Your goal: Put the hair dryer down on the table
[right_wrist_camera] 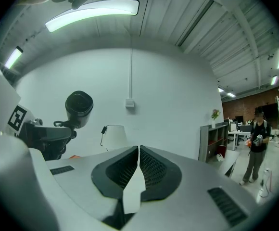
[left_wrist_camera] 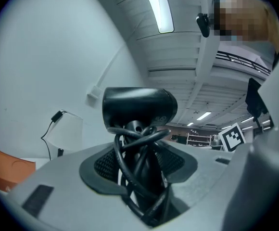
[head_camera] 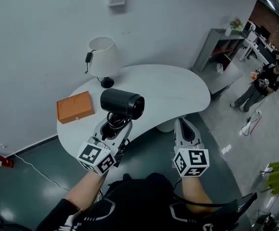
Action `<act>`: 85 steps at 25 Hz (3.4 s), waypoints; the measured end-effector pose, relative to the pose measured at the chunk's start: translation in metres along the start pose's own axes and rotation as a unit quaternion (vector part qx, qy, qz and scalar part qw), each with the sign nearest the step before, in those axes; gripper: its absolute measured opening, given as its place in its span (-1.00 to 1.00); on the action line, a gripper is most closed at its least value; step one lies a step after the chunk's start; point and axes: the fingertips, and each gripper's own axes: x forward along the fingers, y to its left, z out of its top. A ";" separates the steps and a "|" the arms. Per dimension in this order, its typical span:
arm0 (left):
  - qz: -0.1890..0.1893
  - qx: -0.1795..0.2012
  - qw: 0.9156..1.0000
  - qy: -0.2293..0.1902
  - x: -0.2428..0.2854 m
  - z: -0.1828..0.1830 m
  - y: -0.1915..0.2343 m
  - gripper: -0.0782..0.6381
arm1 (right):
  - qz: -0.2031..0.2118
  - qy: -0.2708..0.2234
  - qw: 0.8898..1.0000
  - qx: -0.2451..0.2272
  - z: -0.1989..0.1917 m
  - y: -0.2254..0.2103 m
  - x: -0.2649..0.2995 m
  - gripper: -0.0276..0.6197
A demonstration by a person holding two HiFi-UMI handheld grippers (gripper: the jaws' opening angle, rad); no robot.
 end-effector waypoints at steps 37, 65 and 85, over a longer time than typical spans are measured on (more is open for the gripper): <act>-0.082 0.027 0.990 0.114 0.306 -0.060 -0.003 -0.17 | -0.058 0.001 0.997 0.046 0.000 -0.227 0.131 -0.83; -0.224 0.049 0.933 0.278 0.500 -0.220 -0.096 -0.17 | -0.171 0.057 0.976 0.123 -0.077 -0.432 0.118 -0.83; -0.006 -0.085 0.944 0.318 0.584 -0.279 -0.003 -0.17 | -0.101 0.113 0.983 0.106 -0.107 -0.479 0.207 -0.83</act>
